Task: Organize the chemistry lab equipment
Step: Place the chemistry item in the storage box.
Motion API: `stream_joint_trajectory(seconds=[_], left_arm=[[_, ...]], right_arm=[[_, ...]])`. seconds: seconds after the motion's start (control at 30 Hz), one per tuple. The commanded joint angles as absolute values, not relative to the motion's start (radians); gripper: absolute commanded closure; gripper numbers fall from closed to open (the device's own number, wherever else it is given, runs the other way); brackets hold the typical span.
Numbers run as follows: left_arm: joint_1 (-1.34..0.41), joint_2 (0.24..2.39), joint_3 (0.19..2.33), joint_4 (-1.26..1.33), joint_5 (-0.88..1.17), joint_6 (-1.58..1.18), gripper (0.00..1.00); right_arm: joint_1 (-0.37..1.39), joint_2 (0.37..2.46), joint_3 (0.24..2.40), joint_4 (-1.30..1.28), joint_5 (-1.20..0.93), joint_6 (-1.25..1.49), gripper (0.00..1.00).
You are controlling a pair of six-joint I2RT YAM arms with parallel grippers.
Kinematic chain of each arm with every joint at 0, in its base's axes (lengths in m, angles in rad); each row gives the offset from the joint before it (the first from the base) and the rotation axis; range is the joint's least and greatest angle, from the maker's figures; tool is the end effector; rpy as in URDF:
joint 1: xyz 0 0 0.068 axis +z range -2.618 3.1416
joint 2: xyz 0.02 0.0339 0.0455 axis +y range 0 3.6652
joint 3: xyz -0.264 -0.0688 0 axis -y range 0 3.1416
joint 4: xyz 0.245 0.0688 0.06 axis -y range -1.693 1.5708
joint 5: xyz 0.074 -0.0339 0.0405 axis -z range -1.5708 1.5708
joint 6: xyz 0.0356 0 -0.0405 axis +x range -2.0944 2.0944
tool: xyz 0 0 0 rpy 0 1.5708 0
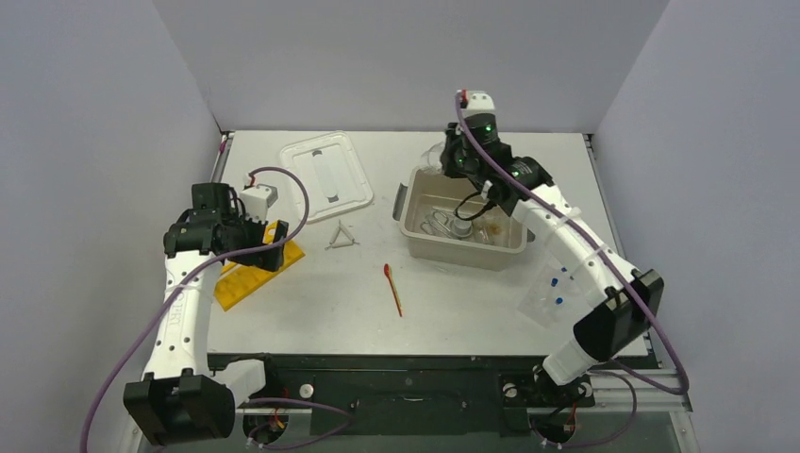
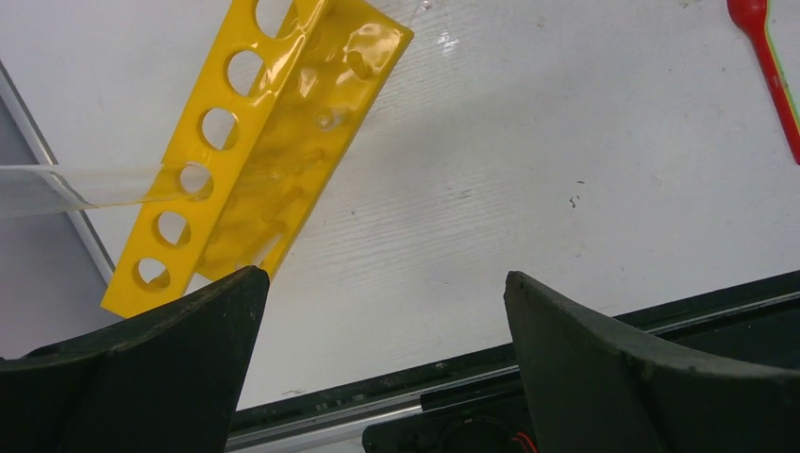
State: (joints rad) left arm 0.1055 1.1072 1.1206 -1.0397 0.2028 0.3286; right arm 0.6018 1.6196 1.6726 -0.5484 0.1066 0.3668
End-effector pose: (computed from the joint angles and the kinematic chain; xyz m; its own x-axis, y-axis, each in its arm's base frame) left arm 0.2021 0.0142 0.3198 -0.8049 0.2326 -0.5459 0.2751 0.9614 0.0041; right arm 0.3076 0.2067 0.3981 -0.5400 0.0617 -0.8394 -0.3129 0.9111 0.2683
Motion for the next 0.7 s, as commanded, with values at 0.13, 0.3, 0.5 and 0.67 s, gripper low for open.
stream_joint_trajectory(seconds=[0.13, 0.3, 0.5, 0.67], left_arm=[[0.064, 1.124, 1.113, -0.979, 0.210, 0.300, 0.03], [0.060, 1.112, 1.096, -0.967, 0.188, 0.289, 0.03], [0.060, 1.104, 1.103, -0.986, 0.185, 0.295, 0.03], [0.060, 1.110, 1.121, -1.001, 0.192, 0.304, 0.03]], right_arm=[[0.473, 1.516, 1.320, -0.525, 0.255, 0.441, 1.00], [0.407, 1.536, 1.233, -0.459, 0.281, 0.455, 1.00], [0.387, 1.598, 1.185, -0.398, 0.330, 0.472, 1.00], [0.381, 1.642, 1.183, -0.363, 0.335, 0.479, 0.82]])
